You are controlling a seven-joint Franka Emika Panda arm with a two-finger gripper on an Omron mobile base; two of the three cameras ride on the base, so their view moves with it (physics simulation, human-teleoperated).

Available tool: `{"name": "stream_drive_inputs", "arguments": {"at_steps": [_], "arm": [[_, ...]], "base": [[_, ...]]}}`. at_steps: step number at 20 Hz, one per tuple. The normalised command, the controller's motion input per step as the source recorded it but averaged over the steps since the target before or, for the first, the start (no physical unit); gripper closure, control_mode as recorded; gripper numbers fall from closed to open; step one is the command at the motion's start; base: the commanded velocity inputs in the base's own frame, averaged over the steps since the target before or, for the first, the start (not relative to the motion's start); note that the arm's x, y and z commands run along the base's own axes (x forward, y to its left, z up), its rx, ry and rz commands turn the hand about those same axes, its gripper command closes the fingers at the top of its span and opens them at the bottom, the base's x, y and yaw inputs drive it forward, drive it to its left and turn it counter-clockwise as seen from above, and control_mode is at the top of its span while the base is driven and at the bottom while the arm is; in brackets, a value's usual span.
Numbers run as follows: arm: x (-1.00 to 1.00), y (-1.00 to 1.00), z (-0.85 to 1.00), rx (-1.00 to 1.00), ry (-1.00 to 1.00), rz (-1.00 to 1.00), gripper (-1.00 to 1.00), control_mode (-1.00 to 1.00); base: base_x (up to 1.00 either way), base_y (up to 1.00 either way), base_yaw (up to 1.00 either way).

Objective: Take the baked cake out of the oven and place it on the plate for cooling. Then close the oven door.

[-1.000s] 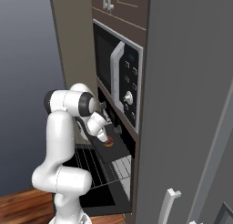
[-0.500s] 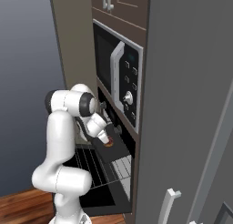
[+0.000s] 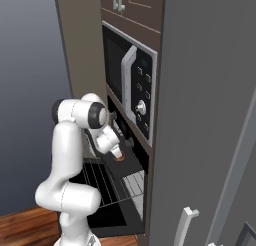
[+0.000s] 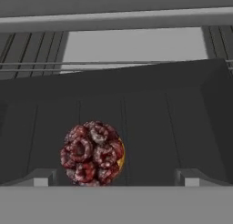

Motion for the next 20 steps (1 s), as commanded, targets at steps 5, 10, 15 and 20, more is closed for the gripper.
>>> {"name": "stream_drive_inputs", "arguments": {"at_steps": [5, 10, 15, 20], "arm": [[0.01, 0.00, -0.14, 0.08, 0.00, 0.04, -1.00, -1.00], [0.07, 0.00, -0.05, 0.02, 0.00, 0.01, -1.00, -1.00], [0.16, 0.00, -0.01, 0.01, 0.00, 0.00, -1.00, -1.00], [0.22, 0.00, -0.12, 0.00, 0.00, 0.00, -1.00, -1.00]], "base": [[0.00, 0.00, 0.00], [0.00, 0.00, 0.00], [0.00, 0.00, 0.00], [0.00, 0.00, 0.00]]}}
